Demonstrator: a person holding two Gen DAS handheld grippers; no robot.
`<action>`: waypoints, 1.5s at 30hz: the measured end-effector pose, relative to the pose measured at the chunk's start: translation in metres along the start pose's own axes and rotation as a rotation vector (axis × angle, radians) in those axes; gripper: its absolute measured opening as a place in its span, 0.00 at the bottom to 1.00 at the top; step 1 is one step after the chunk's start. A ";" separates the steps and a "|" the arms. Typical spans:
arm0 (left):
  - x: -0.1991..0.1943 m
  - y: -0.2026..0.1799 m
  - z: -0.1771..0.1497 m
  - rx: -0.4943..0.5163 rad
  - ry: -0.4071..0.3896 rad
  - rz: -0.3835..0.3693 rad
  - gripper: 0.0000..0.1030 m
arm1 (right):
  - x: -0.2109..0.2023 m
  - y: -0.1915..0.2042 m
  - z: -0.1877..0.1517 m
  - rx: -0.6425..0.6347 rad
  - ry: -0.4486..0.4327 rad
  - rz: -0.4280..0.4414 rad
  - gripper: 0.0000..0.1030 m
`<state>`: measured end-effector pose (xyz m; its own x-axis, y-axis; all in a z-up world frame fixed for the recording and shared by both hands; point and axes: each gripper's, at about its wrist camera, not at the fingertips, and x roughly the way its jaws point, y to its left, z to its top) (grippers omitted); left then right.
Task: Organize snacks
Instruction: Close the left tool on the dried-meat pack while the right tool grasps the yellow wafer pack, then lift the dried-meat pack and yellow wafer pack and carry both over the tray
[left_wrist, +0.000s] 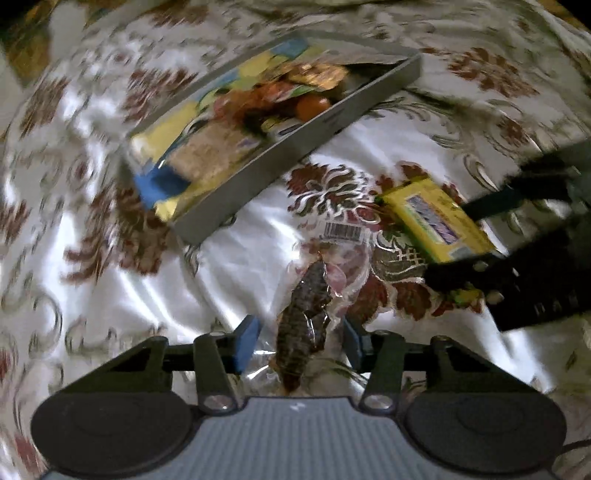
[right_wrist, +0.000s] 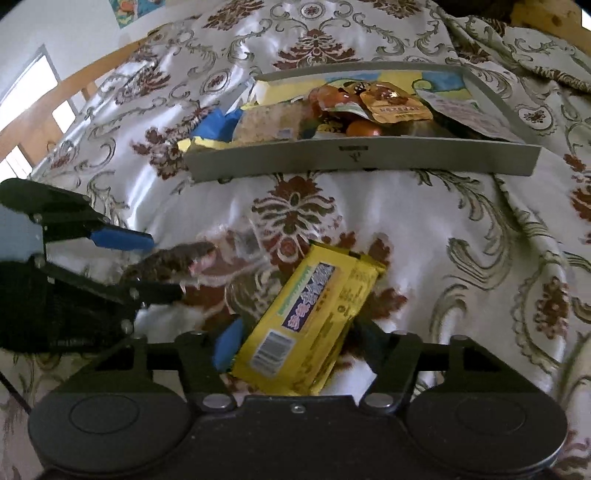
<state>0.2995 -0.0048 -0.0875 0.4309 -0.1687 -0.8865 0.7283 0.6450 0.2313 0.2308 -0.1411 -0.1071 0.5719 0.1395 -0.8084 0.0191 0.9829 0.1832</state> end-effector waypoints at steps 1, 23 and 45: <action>-0.001 0.000 0.002 -0.044 0.027 0.013 0.52 | -0.002 -0.001 -0.002 -0.009 0.006 -0.005 0.62; -0.002 -0.017 -0.006 -0.375 0.049 0.069 0.56 | 0.005 -0.020 -0.009 0.010 -0.011 -0.034 0.64; -0.043 -0.054 -0.038 -0.742 -0.168 0.182 0.50 | -0.025 -0.018 -0.023 -0.010 -0.098 -0.029 0.48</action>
<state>0.2217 -0.0040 -0.0770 0.6273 -0.0852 -0.7741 0.1174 0.9930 -0.0141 0.1974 -0.1598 -0.1024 0.6486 0.0992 -0.7547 0.0286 0.9876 0.1543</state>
